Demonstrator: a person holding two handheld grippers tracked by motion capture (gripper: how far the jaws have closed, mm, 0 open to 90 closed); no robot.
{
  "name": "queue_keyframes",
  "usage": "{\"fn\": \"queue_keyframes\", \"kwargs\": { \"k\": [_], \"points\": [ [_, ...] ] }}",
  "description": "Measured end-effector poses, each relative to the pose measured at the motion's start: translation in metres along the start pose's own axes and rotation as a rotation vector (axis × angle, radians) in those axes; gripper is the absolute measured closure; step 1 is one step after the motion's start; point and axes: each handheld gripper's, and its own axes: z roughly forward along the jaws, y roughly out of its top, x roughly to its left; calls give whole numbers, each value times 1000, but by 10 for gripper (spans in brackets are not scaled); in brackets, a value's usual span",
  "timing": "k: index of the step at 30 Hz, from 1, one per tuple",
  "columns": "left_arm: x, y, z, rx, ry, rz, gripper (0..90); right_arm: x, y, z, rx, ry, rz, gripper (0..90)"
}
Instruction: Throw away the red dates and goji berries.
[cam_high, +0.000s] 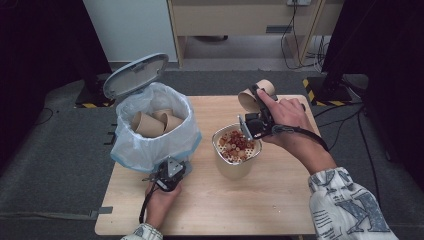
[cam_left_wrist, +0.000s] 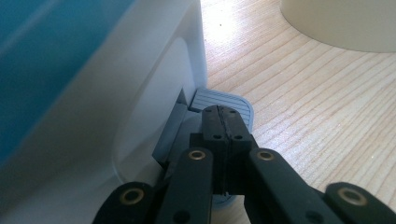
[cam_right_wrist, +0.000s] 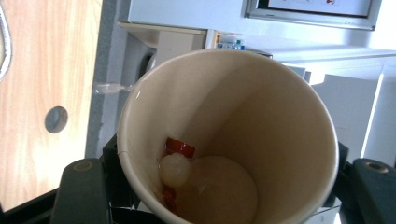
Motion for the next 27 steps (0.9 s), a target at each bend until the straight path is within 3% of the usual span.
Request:
{"fn": "queue_keyframes", "kwargs": {
  "k": [1,3,4,7,9,11,19,27],
  "points": [
    [0,0,0,0,-1,-1,891,1,-1,1,-7,14,32,306],
    [0,0,0,0,-1,-1,891,2,-1,1,-8,17,43,306],
    [0,0,0,0,-2,-1,891,2,-3,2,-20,31,87,306],
    [0,0,0,-1,-1,0,891,3,-4,3,-25,40,112,306],
    [0,0,0,-2,-1,-1,891,3,-5,4,-41,62,175,305],
    [0,0,0,-2,-1,-1,891,2,-6,4,-44,65,191,305],
    [0,0,0,-1,-1,-1,891,2,-14,7,-82,129,358,305],
    [0,0,0,-2,-3,-2,891,5,-20,9,-85,153,416,304]
  ]
}}
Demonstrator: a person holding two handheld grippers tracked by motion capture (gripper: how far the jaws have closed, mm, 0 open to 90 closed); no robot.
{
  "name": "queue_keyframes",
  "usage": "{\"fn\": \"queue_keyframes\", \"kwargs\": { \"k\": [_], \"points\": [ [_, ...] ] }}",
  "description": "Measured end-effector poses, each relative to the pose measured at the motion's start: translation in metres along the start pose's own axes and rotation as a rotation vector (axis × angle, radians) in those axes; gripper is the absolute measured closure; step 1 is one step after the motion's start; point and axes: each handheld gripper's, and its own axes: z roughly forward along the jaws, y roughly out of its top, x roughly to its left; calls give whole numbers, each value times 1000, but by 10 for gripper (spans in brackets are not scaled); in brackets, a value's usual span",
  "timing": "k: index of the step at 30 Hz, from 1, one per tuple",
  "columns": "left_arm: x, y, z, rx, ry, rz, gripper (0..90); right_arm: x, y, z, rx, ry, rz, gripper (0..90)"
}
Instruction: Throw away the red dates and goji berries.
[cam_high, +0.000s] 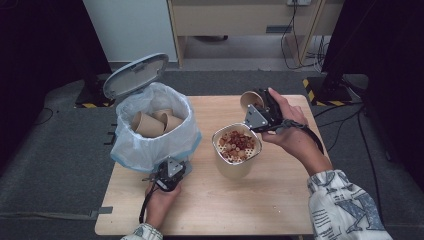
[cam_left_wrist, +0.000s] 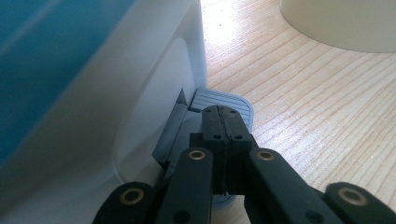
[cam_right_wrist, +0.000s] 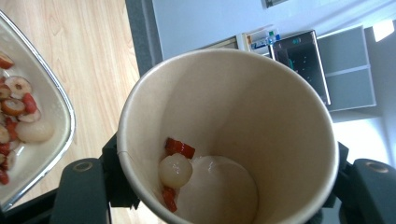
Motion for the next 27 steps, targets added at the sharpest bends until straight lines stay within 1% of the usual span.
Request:
{"fn": "queue_keyframes", "kwargs": {
  "k": [1,2,3,4,5,6,7,8,9,11,12,15,16,17,19,20,21,27],
  "points": [
    [0,0,0,0,1,0,890,0,-2,0,-2,9,22,304],
    [0,0,0,0,1,0,891,0,-2,0,-2,9,22,304],
    [0,0,0,0,1,0,890,-1,-4,1,-7,18,53,304],
    [0,0,0,0,1,0,890,-2,-5,1,-8,18,64,304],
    [0,0,0,0,1,0,890,-2,-5,1,-8,18,64,304],
    [0,0,0,0,1,0,890,-3,-6,1,-8,20,77,304],
    [0,0,0,0,1,1,891,-4,-9,1,-12,28,105,303],
    [0,0,0,0,1,1,891,-4,-9,1,-12,28,105,303],
    [0,0,0,0,0,0,890,-4,-11,2,-22,39,134,303],
    [0,0,0,0,0,0,891,-4,-11,1,-19,38,141,303],
    [0,0,0,0,1,0,890,-5,-13,2,-27,44,160,302],
    [0,0,0,0,1,-1,891,-6,-14,3,-31,53,185,302],
    [0,0,0,0,1,-1,891,-6,-14,3,-31,53,185,302],
    [0,0,0,0,0,-1,890,-6,-15,4,-35,59,202,302],
    [0,0,0,0,0,-1,890,-7,-16,4,-36,61,210,302],
    [0,0,0,0,1,0,891,-7,-17,4,-40,68,227,301],
    [0,0,0,0,0,-1,891,-7,-17,4,-40,68,227,301],
    [0,0,0,0,1,0,890,-10,-21,4,-49,83,287,301]
  ]
}}
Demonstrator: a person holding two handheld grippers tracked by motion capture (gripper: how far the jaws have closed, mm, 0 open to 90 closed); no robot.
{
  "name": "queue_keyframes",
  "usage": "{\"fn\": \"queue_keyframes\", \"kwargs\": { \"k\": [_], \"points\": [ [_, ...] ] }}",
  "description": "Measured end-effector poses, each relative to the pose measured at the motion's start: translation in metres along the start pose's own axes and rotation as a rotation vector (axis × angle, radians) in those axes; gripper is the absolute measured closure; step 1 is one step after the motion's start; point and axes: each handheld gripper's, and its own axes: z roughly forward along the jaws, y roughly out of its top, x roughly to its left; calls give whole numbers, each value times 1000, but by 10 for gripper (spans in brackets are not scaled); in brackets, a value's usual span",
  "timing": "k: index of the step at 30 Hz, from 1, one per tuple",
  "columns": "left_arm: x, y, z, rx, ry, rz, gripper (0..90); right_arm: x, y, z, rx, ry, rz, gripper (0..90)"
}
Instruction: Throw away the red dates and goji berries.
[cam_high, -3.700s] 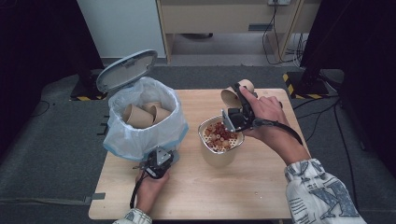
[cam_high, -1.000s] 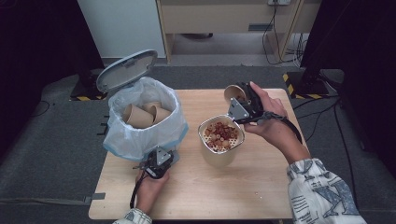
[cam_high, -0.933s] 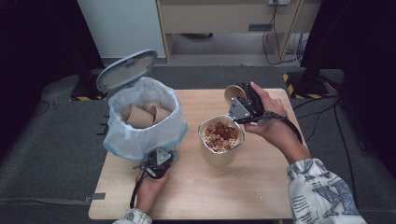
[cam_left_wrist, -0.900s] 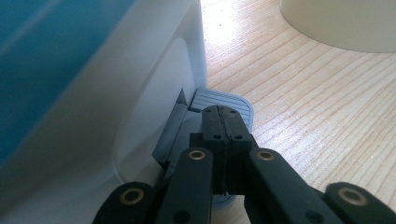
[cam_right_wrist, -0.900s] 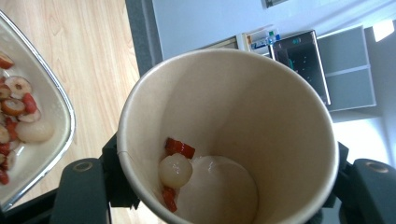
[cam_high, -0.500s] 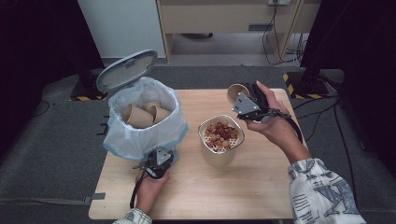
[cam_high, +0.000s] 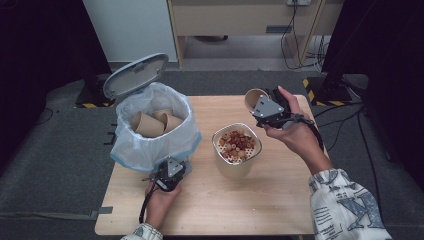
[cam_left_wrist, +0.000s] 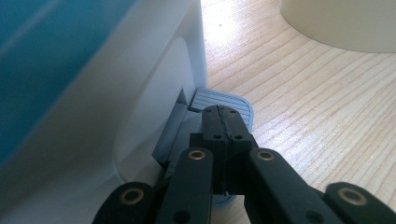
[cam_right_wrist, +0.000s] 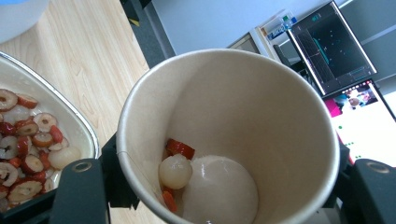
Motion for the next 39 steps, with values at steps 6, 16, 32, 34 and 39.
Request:
{"fn": "queue_keyframes", "kwargs": {
  "k": [6,16,32,34,39],
  "points": [
    [0,0,0,0,-1,0,890,-1,-3,1,6,3,11,300],
    [0,0,0,-1,-2,-2,890,-4,-7,2,-15,30,92,300],
    [0,0,0,-1,-2,-2,890,-16,-21,-2,-102,143,351,299],
    [0,0,0,-1,-2,-3,890,-17,-21,-2,-106,152,373,298],
    [0,0,0,-1,-2,-2,890,-18,-22,-2,-120,182,435,298]
  ]
}}
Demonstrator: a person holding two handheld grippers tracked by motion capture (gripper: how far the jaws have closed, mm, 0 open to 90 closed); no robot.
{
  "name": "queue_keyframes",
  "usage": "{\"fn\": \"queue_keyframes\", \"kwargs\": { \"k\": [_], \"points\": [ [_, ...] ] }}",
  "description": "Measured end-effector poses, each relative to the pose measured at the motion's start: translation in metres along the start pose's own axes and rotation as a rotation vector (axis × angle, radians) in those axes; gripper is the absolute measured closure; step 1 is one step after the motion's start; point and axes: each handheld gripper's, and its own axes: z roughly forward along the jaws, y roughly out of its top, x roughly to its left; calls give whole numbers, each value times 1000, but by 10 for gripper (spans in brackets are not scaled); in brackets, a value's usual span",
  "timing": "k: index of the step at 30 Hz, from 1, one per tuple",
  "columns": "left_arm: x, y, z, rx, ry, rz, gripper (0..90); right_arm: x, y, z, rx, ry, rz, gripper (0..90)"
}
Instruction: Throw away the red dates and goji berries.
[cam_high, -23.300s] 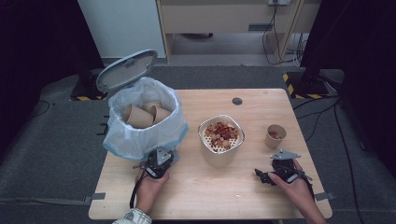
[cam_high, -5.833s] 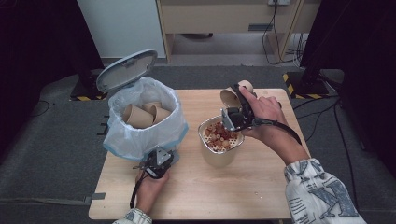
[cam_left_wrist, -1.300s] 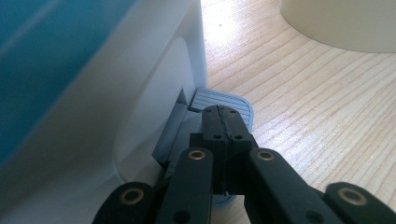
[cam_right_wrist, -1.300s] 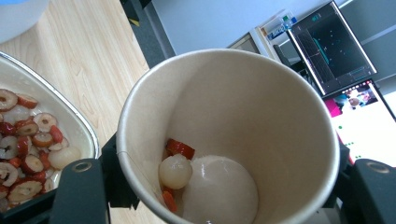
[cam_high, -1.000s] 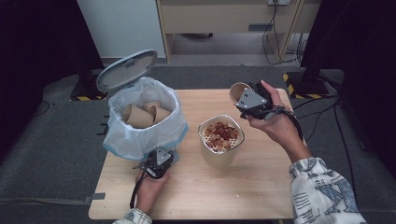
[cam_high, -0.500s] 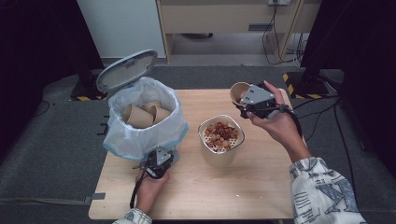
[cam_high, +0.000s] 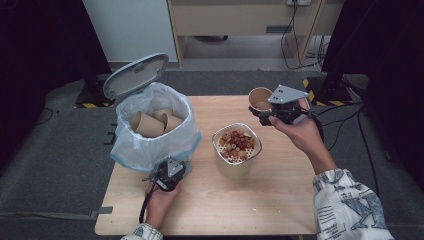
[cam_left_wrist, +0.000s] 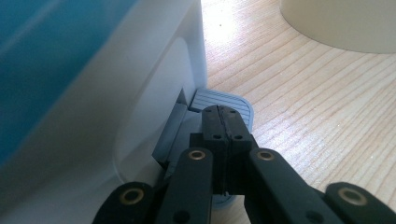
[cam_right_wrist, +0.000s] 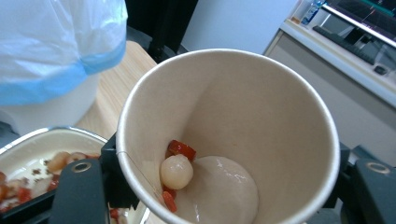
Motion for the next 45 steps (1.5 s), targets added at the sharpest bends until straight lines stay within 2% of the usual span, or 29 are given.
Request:
{"fn": "queue_keyframes", "kwargs": {
  "k": [11,12,16,25,29,34,38,45],
  "points": [
    [0,0,0,0,0,1,890,-1,3,0,-15,64,101,296],
    [0,0,0,0,-1,0,890,-1,3,0,-26,80,131,296],
    [0,0,0,0,0,0,890,-3,3,0,-30,95,163,296],
    [0,0,0,0,0,1,890,-2,3,1,-38,122,187,300],
    [0,0,0,0,0,0,890,-2,4,2,-54,140,225,301],
    [0,0,0,0,0,0,890,-2,5,3,-56,153,238,301],
    [0,0,0,1,-1,0,890,-3,6,3,-67,175,275,301],
    [0,0,0,1,-1,0,890,-3,6,3,-69,194,298,301]
  ]
}}
